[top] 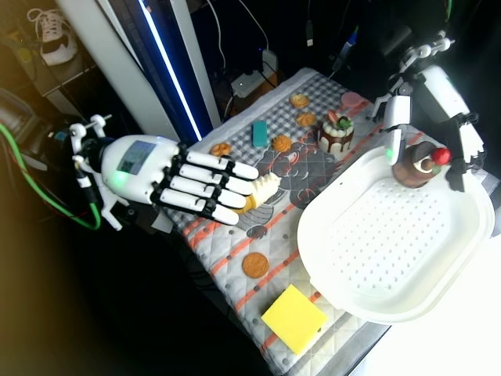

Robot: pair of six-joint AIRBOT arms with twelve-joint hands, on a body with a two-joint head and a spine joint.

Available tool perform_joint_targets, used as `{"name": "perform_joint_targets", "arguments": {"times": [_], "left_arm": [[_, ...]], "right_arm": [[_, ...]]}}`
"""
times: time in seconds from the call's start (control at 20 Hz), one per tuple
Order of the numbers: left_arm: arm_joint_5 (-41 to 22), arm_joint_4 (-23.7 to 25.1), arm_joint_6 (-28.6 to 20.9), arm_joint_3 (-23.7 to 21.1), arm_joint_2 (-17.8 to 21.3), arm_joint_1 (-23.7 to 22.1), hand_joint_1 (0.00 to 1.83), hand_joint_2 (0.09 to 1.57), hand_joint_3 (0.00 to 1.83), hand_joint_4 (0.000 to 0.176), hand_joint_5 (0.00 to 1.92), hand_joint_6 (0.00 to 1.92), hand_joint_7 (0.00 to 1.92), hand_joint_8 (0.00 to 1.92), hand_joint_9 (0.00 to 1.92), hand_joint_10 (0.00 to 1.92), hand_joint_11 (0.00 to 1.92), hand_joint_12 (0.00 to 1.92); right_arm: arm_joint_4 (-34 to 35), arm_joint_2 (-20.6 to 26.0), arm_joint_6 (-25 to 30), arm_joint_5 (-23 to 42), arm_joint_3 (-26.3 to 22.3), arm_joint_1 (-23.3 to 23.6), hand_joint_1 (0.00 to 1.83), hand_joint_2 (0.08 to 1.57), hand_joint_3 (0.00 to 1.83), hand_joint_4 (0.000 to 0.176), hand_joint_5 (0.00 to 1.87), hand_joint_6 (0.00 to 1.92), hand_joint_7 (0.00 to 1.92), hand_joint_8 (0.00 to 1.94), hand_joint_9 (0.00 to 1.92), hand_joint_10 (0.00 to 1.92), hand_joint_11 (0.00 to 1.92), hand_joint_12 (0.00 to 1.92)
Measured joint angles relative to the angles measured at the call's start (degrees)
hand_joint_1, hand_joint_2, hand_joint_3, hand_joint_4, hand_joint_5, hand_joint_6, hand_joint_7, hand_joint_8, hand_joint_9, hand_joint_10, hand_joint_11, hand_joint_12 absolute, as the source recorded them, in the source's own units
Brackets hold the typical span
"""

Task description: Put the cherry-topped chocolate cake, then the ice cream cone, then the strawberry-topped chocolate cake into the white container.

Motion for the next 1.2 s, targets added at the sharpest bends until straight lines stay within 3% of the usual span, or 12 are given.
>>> {"name": "perform_joint_targets", "arguments": {"times": [0.05,0.2,0.35,0.55,0.6,0.65,0.7,0.75,0.8,1.0,1.1,1.2], "left_arm": [[-0.3,0.2,0.0,-0.2,0.0,0.2,0.77,1.14,0.00,0.018,0.26,0.00,0.31,0.00,0.03,0.91,0.00,1.76],[-0.5,0.4,0.0,-0.3,0.0,0.2,0.83,1.06,0.00,0.059,0.17,0.00,0.15,0.00,0.03,0.32,0.00,1.25],[-0.5,0.4,0.0,-0.3,0.0,0.2,0.84,1.01,0.00,0.043,0.12,0.00,0.01,0.00,0.00,0.00,0.00,0.28],[-1.9,2.3,-1.7,-2.9,1.2,0.7,0.55,0.89,0.00,0.152,0.00,0.00,0.00,0.00,0.00,0.00,0.00,0.51],[-2.4,5.7,-5.2,-4.8,2.6,1.1,0.54,0.90,0.00,0.151,0.00,0.00,0.00,0.00,0.00,0.00,0.00,0.52],[-2.7,7.3,-7.9,-5.6,3.4,1.4,0.58,0.97,0.00,0.116,0.00,0.00,0.00,0.00,0.00,0.00,0.00,0.10],[-3.9,11.0,-13.7,-6.8,5.2,2.0,0.57,0.98,0.00,0.155,0.00,0.00,0.00,0.00,0.00,0.00,0.00,0.02],[-6.1,14.3,-19.5,-8.3,7.7,3.2,0.67,0.98,0.00,0.169,0.00,0.00,0.00,0.00,0.00,0.00,0.00,0.00],[-7.1,15.2,-20.7,-9.2,8.7,3.8,0.67,0.98,0.00,0.169,0.00,0.00,0.00,0.00,0.00,0.00,0.00,0.00],[-16.9,19.9,-21.9,-18.9,15.2,8.1,0.72,1.04,0.02,0.176,0.00,0.00,0.00,0.00,0.00,0.00,0.00,0.00],[-21.2,22.1,-22.3,-22.3,17.3,11.1,0.73,1.07,0.03,0.176,0.00,0.00,0.00,0.00,0.00,0.00,0.00,0.00],[-25.9,23.3,-24.3,-25.7,20.2,15.1,0.73,1.11,0.02,0.176,0.00,0.00,0.00,0.00,0.00,0.00,0.00,0.18]], "right_arm": [[0.0,0.0,0.0,0.0,0.1,0.0,0.48,1.29,0.00,0.056,0.00,0.00,0.00,0.00,0.00,0.00,0.00,0.87],[-0.2,0.0,0.0,0.0,0.1,0.0,0.48,1.29,0.00,0.041,0.00,0.00,0.00,0.00,0.00,0.00,0.00,0.80],[-0.2,0.1,0.0,0.1,0.2,0.0,0.50,1.27,0.00,0.044,0.00,0.00,0.00,0.00,0.00,0.00,0.00,0.71],[-0.2,0.1,0.2,0.3,0.2,0.0,0.53,1.26,0.00,0.059,0.00,0.00,0.00,0.00,0.00,0.00,0.00,0.74],[-0.2,0.2,0.5,0.3,0.2,0.0,0.54,1.26,0.00,0.063,0.00,0.00,0.00,0.00,0.00,0.00,0.00,0.75],[-0.2,0.2,0.6,0.3,0.2,0.0,0.54,1.26,0.00,0.058,0.00,0.00,0.00,0.00,0.00,0.00,0.00,0.70],[-0.2,0.4,0.7,0.3,0.1,0.0,0.56,1.26,0.00,0.055,0.00,0.00,0.00,0.00,0.00,0.00,0.00,0.61],[-0.3,0.7,1.4,0.3,0.1,0.0,0.58,1.24,0.00,0.100,0.00,0.00,0.00,0.00,0.00,0.00,0.00,0.52],[-0.3,0.9,1.8,0.3,0.0,0.0,0.58,1.24,0.00,0.100,0.00,0.00,0.00,0.00,0.00,0.00,0.00,0.52],[-3.1,2.0,6.2,0.6,0.5,-0.4,0.74,1.20,0.00,0.008,0.00,0.00,0.00,0.00,0.00,0.00,0.00,0.04],[-4.9,2.0,7.6,-0.2,1.0,-0.4,0.72,1.16,0.00,0.019,0.00,0.00,0.00,0.00,0.00,0.00,0.00,0.00],[-4.4,1.1,7.6,-2.0,2.0,-0.4,0.69,1.11,0.03,0.000,0.00,0.00,0.00,0.00,0.04,0.05,0.00,0.74]]}}
